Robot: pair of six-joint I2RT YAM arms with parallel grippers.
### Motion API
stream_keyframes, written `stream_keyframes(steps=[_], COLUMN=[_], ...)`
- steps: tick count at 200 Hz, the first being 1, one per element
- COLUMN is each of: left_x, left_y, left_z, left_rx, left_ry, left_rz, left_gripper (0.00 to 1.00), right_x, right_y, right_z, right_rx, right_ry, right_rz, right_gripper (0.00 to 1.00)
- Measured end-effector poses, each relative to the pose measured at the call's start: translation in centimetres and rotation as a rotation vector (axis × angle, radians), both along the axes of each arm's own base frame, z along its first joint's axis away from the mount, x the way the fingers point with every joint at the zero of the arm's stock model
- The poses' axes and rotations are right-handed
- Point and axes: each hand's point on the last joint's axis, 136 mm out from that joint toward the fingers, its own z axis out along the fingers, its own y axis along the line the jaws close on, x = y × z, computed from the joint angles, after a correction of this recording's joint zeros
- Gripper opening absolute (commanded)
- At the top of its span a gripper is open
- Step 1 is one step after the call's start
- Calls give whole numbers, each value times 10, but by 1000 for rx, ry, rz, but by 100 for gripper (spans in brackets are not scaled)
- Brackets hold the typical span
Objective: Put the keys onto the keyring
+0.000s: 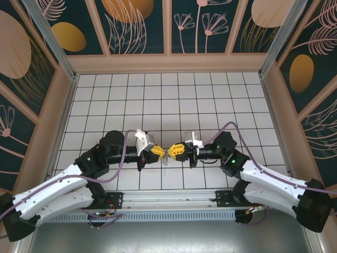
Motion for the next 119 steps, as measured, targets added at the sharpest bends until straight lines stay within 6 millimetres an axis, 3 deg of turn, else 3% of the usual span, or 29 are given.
stream_keyframes(steps=[66, 119], left_x=[1, 1], left_y=[0, 1], left_z=[7, 3], left_rx=[-6, 14], left_ry=[-18, -9], left_rz=[1, 5], left_gripper=[0, 0], right_x=[0, -2], right_y=[1, 3], right_z=[9, 5], right_rx=[9, -10], right_ry=[-19, -36], right_rz=[1, 4], right_gripper=[0, 0])
